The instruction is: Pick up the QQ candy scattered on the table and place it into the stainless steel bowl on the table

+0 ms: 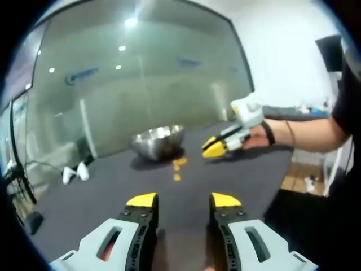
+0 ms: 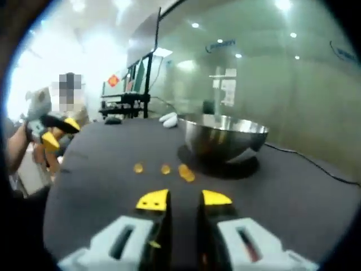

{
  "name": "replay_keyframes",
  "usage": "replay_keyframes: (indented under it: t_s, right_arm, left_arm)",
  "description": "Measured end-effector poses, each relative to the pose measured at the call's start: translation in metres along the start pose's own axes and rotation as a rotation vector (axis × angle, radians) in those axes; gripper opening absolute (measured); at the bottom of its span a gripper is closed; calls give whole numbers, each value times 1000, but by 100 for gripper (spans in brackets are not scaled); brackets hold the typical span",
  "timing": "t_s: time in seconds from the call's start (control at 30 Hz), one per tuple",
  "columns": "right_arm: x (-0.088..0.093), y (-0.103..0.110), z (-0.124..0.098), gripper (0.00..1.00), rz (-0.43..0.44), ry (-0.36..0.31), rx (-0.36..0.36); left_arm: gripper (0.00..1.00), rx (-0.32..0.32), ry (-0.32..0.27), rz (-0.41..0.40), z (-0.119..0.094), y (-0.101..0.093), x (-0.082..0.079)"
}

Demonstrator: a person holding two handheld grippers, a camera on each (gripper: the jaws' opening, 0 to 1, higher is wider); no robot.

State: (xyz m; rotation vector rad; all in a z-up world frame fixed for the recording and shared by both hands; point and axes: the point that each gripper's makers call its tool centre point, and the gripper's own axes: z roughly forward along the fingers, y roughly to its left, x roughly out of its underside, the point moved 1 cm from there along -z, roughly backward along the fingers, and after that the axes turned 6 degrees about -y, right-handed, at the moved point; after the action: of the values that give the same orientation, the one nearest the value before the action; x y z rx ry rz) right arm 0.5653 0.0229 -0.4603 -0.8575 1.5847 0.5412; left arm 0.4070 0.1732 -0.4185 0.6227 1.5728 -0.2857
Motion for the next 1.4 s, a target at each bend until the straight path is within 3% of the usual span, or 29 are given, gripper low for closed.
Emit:
replay_keyframes:
  t_s: [0.13, 0.27, 0.4, 0.8, 1.17, 1.4]
  right_arm:
    - [8, -8, 21, 22, 3, 44, -26]
    - [6, -18, 41, 21, -79, 43, -41]
    - [5, -17, 54, 18, -46, 37, -70]
    - [4, -13, 63, 14, -12, 23, -132]
    - [3, -7, 60, 10, -13, 13, -134]
    - [-2, -14, 53, 9, 36, -23, -120]
  left_arm:
    - [37, 6, -2, -3, 1, -1, 0]
    - [37, 13, 5, -4, 3, -4, 3]
    - [37, 16, 13, 0, 4, -5, 4]
    - [37, 3, 17, -11, 4, -1, 7]
    - [37, -11, 19, -12, 1, 5, 7]
    - [37, -20, 11, -8, -2, 8, 2]
